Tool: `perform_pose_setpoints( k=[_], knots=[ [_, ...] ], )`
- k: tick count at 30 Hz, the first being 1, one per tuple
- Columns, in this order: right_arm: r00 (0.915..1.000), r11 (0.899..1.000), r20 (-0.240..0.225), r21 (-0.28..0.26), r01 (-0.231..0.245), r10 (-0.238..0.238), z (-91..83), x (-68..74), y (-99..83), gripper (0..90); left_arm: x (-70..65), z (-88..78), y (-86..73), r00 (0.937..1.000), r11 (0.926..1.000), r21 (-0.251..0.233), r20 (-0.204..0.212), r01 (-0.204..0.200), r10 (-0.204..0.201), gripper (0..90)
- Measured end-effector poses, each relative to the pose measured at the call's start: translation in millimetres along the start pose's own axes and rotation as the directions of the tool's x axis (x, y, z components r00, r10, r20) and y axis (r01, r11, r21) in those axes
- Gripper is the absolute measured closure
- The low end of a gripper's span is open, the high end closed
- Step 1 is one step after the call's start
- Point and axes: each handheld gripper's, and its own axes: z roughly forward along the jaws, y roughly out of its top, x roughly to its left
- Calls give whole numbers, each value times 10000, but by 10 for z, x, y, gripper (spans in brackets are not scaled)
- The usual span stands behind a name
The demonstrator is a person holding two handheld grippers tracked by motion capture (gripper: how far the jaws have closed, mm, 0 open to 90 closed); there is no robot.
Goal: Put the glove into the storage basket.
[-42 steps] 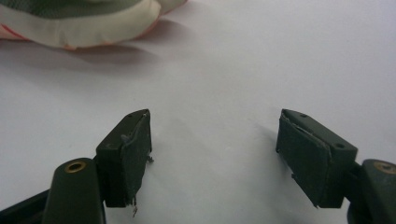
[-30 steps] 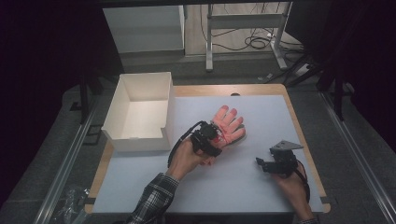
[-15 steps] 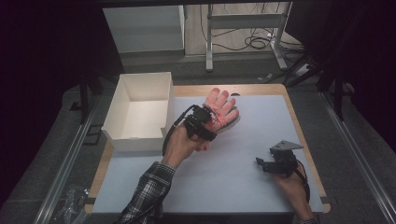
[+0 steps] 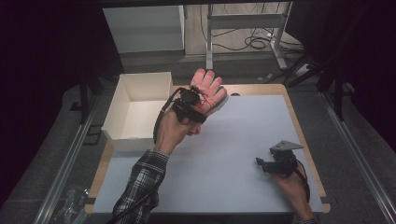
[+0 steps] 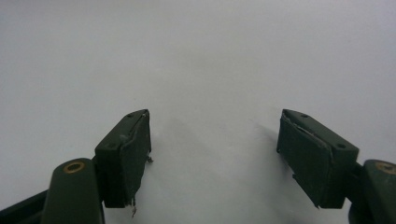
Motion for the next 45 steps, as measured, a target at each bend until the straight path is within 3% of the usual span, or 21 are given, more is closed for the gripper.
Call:
perform_pose_setpoints(
  k=[6, 7, 10, 11, 16, 20, 22, 24, 25, 31, 33, 34, 36, 38, 40, 41, 42, 45],
  knots=[
    [10000, 10000, -7, 6, -16, 16, -1, 1, 0, 262, 148, -120, 28, 9984, 9989, -56, -319, 459, -461, 403],
    [10000, 10000, 6, -12, 25, -25, 1, -1, 0, 262, 217, -174, 33, 9966, 9975, -156, -460, 684, -690, 403],
    [10000, 10000, 7, -16, 29, -29, 1, -2, 0, 262, 282, -225, 33, 9944, 9962, -175, -602, 857, -866, 403],
    [10000, 10000, -3, -1, -4, 4, 0, 1, 0, 261, 371, -289, 27, 9914, 9943, -238, -774, 1035, -1051, 402],
    [10000, 10000, -4, -1, 4, -4, 0, 0, 0, 261, 520, -399, -1, 9842, 9891, -394, -1016, 1418, -1451, 402],
    [10000, 10000, -4, 1, 7, -7, 0, 0, 0, 261, 695, -506, -56, 9718, 9804, -562, -1332, 1886, -1945, 401],
    [10000, 10000, -2, 0, 7, -7, 0, 0, 0, 262, 730, -524, -71, 9691, 9787, -603, -1403, 1961, -2028, 401],
    [10000, 10000, -3, 4, -2, 2, 0, 0, 0, 261, 828, -562, -121, 9599, 9726, -672, -1592, 2226, -2307, 400],
    [10000, 10000, -3, 4, -2, 2, 0, 0, 0, 261, 828, -562, -121, 9599, 9726, -672, -1592, 2226, -2307, 400],
    [10000, 10000, 14, -11, 13, -13, 1, -1, 0, 261, 1013, -585, -236, 9399, 9583, -774, -1881, 2751, -2850, 397],
    [10000, 10000, 15, -9, 18, -18, 1, -1, 0, 261, 1081, -575, -282, 9323, 9539, -787, -2024, 2895, -2996, 395],
    [10000, 10000, 16, -11, 16, -16, 1, -1, 0, 261, 1081, -575, -282, 9323, 9539, -787, -2024, 2895, -2996, 395],
    [10000, 10000, 21, -13, 26, -26, 1, -1, 0, 261, 1158, -541, -348, 9223, 9472, -823, -2161, 3098, -3204, 394],
    [10000, 10000, 8, -12, 20, -20, 1, -1, 0, 261, 1178, -528, -364, 9213, 9466, -851, -2175, 3111, -3224, 393],
    [10000, 10000, 7, -9, 14, -14, 1, -1, 0, 261, 1243, -461, -424, 9144, 9418, -766, -2257, 3273, -3361, 392],
    [10000, 10000, 9, -8, 15, -15, 1, -1, 0, 261, 1243, -461, -424, 9144, 9418, -766, -2257, 3273, -3361, 392],
    [10000, 10000, 11, -8, 14, -14, 1, 0, 0, 262, 1278, -405, -457, 9088, 9373, -783, -2296, 3396, -3485, 392],
    [10000, 10000, 17, -7, 15, -15, 0, -1, 0, 261, 1314, -350, -486, 9048, 9341, -748, -2323, 3492, -3568, 391]
  ],
)
